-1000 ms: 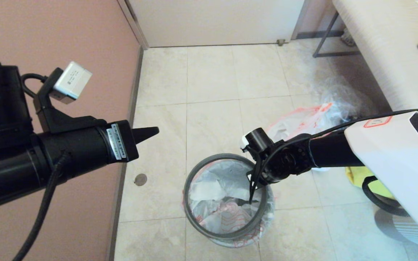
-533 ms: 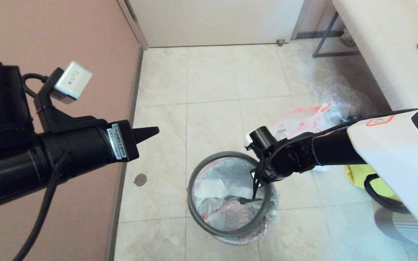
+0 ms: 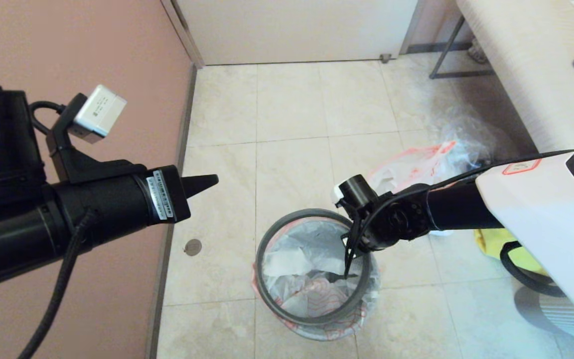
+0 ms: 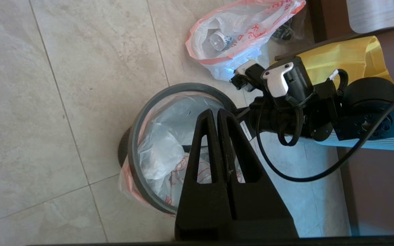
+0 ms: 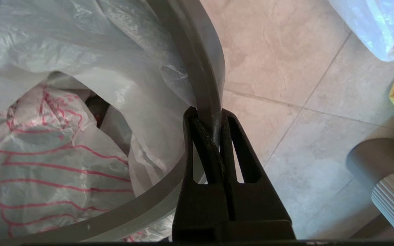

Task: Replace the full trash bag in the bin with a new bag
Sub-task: Place the trash can ring on the trash can

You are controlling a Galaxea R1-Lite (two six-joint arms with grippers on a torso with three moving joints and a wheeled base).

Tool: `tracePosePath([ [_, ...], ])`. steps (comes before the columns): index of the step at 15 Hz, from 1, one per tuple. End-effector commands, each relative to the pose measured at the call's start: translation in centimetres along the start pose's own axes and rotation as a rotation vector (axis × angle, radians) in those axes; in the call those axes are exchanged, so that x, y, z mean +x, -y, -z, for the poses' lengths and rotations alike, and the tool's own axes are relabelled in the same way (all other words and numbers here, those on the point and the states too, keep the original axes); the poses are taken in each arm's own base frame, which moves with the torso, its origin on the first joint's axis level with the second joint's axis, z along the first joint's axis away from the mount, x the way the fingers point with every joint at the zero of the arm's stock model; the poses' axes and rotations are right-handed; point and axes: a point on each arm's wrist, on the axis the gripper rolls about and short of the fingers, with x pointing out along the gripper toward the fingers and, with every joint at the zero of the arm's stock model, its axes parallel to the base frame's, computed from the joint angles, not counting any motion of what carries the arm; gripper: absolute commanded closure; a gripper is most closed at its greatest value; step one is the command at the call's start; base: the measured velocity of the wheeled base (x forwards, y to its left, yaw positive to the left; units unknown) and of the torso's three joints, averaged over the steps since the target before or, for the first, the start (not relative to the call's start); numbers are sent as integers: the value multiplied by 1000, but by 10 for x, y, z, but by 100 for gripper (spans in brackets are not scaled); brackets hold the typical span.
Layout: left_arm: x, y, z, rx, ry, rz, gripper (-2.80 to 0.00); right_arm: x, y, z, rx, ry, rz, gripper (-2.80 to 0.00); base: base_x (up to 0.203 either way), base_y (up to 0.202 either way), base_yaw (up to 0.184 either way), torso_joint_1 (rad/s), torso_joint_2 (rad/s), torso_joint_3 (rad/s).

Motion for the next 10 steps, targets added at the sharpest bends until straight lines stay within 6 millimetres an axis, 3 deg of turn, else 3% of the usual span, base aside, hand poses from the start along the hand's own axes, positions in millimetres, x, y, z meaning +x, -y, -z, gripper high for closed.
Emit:
tracePosePath([
  [1,-1,0,0,-3,4,0,0,1,0,4,-6,-12,4,0,0,0,0,0,0,0],
  [10,2,0,1,-2,-4,-1,0,12,-11,7,-15,-10,-4,0,0,0,0,0,0,0],
])
